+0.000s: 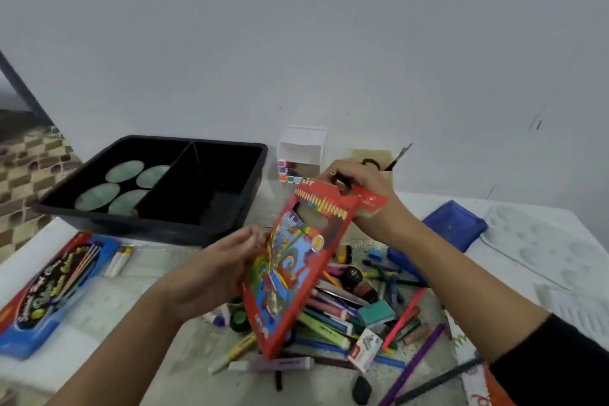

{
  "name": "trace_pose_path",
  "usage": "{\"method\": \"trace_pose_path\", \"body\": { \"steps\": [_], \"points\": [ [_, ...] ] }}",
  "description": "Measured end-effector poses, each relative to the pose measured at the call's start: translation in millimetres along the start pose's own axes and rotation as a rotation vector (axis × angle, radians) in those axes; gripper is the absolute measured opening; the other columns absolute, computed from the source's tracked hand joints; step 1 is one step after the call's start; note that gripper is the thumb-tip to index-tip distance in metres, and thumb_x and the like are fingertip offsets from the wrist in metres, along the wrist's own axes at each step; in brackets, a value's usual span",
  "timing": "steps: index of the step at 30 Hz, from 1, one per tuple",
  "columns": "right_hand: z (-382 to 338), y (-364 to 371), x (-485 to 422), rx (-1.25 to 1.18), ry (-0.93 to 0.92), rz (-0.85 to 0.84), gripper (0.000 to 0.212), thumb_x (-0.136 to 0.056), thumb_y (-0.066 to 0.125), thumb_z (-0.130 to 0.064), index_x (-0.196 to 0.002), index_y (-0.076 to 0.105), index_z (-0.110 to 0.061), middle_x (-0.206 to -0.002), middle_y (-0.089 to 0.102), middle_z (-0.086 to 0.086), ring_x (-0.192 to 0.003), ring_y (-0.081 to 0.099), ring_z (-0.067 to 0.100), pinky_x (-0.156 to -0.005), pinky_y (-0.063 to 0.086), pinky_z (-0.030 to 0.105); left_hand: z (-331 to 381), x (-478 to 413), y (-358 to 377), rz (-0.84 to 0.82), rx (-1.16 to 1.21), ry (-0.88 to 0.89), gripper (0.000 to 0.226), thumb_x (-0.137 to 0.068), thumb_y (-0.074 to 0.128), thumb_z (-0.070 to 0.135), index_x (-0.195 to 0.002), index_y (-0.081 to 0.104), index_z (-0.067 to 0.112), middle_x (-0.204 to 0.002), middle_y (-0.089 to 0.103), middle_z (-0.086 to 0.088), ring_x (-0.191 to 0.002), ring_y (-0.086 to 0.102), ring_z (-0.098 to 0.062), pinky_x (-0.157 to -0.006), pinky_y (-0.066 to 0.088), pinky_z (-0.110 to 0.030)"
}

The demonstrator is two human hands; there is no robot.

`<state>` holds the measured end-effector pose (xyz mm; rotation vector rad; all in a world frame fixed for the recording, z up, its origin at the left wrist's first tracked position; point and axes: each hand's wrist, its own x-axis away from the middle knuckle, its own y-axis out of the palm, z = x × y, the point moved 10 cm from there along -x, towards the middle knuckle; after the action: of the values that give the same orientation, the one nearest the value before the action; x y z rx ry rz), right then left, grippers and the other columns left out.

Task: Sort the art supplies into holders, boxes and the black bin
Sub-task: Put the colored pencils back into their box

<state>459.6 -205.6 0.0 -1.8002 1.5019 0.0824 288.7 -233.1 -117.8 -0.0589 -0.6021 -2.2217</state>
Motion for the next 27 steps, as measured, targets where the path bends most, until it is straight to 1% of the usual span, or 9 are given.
{"method": "trace_pose_path", "body": {
  "steps": [3, 5, 8, 11, 14, 17, 22, 25, 27],
  "points": [
    [-20, 15, -10, 0.078, -0.118, 0.010, 0.012, -0.086, 0.069, -0.013, -0.091, 0.072, -0.003, -0.087, 0.072, 0.014, -0.079, 0.057, 0.017, -0.074, 0.041, 0.023, 17, 11, -25, 0.087, -0.159, -0.023, 0.069, -0.069, 0.092, 0.033, -0.122, 0.048, 0.029, -0.122, 0.067, -0.024, -0.101, 0.069, -0.038, -0.071, 0.061, -0.041],
    [-14, 31, -17, 0.170, -0.108, -0.056, 0.014, -0.087, 0.067, -0.029, -0.099, 0.070, -0.024, -0.102, 0.071, 0.007, -0.093, 0.056, 0.013, -0.084, 0.041, 0.026, 30, 16, -35, 0.149, -0.328, -0.055, 0.072, -0.075, 0.089, 0.029, -0.133, 0.047, 0.033, -0.117, 0.071, -0.021, -0.103, 0.071, -0.038, -0.077, 0.061, -0.041],
    [3, 54, -26, 0.258, -0.007, -0.188, 0.028, -0.085, 0.065, -0.044, -0.111, 0.070, -0.033, -0.116, 0.061, -0.002, -0.111, 0.055, 0.017, -0.096, 0.047, 0.040, 49, 15, -36, 0.167, -0.526, -0.020, 0.043, -0.084, 0.078, 0.021, -0.123, 0.061, 0.017, -0.107, 0.076, -0.011, -0.098, 0.074, -0.030, -0.077, 0.061, -0.034],
    [6, 61, -30, 0.346, 0.047, -0.256, 0.031, -0.095, 0.066, -0.028, -0.125, 0.067, -0.022, -0.121, 0.054, -0.003, -0.112, 0.053, 0.007, -0.098, 0.044, 0.022, 65, 15, -44, 0.206, -0.623, 0.096, 0.031, -0.084, 0.079, 0.013, -0.112, 0.068, 0.009, -0.104, 0.077, -0.007, -0.096, 0.075, -0.025, -0.080, 0.061, -0.033],
    [8, 37, -31, 0.333, 0.167, -0.167, 0.026, -0.103, 0.052, -0.013, -0.126, 0.063, -0.020, -0.105, 0.059, -0.005, -0.090, 0.056, 0.001, -0.078, 0.043, 0.021, 75, 23, -52, 0.230, -0.827, 0.193, 0.026, -0.087, 0.076, 0.021, -0.112, 0.068, 0.024, -0.106, 0.076, 0.008, -0.098, 0.073, -0.010, -0.085, 0.060, -0.033],
    [9, 26, -23, 0.200, 0.353, -0.146, 0.022, -0.108, 0.040, -0.031, -0.125, 0.054, -0.034, -0.072, 0.056, -0.012, -0.060, 0.051, 0.005, -0.062, 0.043, 0.022, 77, 32, -59, 0.296, -0.924, 0.259, 0.031, -0.091, 0.071, 0.031, -0.119, 0.058, 0.038, -0.109, 0.073, 0.019, -0.099, 0.071, -0.003, -0.086, 0.059, -0.036],
    [-18, 56, -15, 0.422, 0.230, -0.350, 0.044, -0.106, 0.028, -0.047, -0.147, 0.042, -0.041, -0.126, 0.061, -0.019, -0.111, 0.054, -0.001, -0.099, 0.041, 0.026, 72, 35, -52, 0.279, -0.907, 0.296, 0.033, -0.093, 0.061, 0.040, -0.121, 0.046, 0.033, -0.107, 0.072, 0.018, -0.093, 0.074, -0.007, -0.079, 0.062, -0.038],
    [-21, 73, -21, 0.523, 0.174, -0.399, 0.041, -0.108, 0.035, -0.027, -0.146, 0.049, -0.033, -0.094, 0.048, -0.022, -0.090, 0.046, -0.005, -0.079, 0.035, 0.022, 70, 32, -47, 0.255, -0.895, 0.279, 0.033, -0.094, 0.058, 0.042, -0.123, 0.046, 0.032, -0.107, 0.071, 0.017, -0.094, 0.074, -0.008, -0.078, 0.062, -0.037],
    [-22, 77, -26, 0.529, 0.149, -0.371, 0.041, -0.106, 0.041, -0.018, -0.143, 0.053, -0.029, -0.094, 0.050, -0.013, -0.086, 0.044, 0.002, -0.077, 0.037, 0.024, 68, 30, -43, 0.232, -0.879, 0.258, 0.034, -0.093, 0.059, 0.041, -0.124, 0.046, 0.032, -0.108, 0.072, 0.015, -0.096, 0.074, -0.010, -0.078, 0.062, -0.037]
  ]
}}
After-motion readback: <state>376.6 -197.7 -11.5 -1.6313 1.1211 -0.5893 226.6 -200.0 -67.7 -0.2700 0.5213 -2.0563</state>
